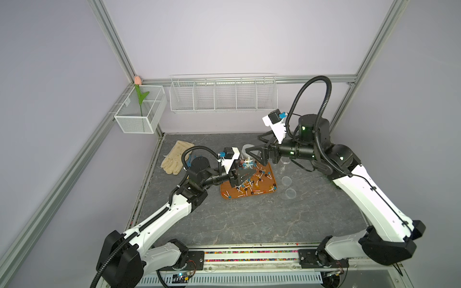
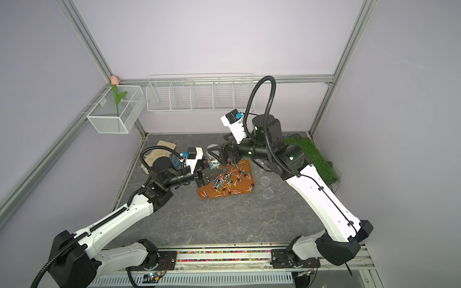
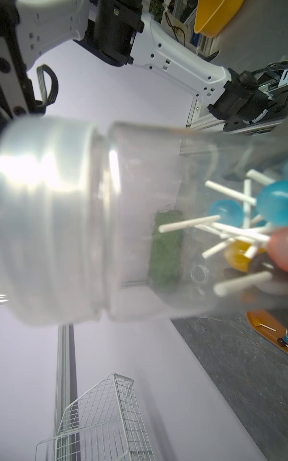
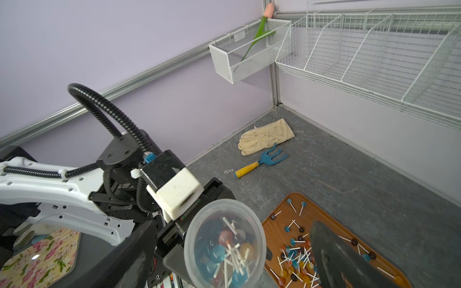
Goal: Pour the candies out of the jar
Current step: Unscrew the lid from the jar.
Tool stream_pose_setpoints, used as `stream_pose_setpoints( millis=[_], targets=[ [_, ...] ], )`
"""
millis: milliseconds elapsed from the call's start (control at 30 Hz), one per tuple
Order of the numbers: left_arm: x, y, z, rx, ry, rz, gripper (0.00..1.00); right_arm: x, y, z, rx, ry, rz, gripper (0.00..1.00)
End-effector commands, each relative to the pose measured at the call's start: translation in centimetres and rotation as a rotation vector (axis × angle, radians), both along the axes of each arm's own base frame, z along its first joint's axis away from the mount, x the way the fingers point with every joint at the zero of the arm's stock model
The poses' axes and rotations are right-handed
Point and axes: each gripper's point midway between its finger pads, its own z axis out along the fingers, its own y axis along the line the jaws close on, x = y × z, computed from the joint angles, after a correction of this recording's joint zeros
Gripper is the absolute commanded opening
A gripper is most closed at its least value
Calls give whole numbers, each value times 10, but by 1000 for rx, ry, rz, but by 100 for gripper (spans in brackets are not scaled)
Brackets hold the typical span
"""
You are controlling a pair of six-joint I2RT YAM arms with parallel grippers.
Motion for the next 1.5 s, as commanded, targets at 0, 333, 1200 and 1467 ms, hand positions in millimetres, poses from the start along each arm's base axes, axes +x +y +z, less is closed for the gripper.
stream_pose_setpoints(
  millis=[0, 333, 1200, 1467],
  targets=[
    [1, 1, 5, -21, -23, 13, 54, 6, 4, -6, 14, 42, -50, 97],
    [2, 1, 3, -15, -17, 19, 54, 7, 20, -14, 12, 60, -22, 84],
    [-28, -1, 14, -8, -4, -138, 54, -72, 17, 20, -5, -229, 566, 55],
    [-31, -3, 14, -1, 1, -166, 54, -67, 21, 12, -24, -197, 567, 55]
  ],
)
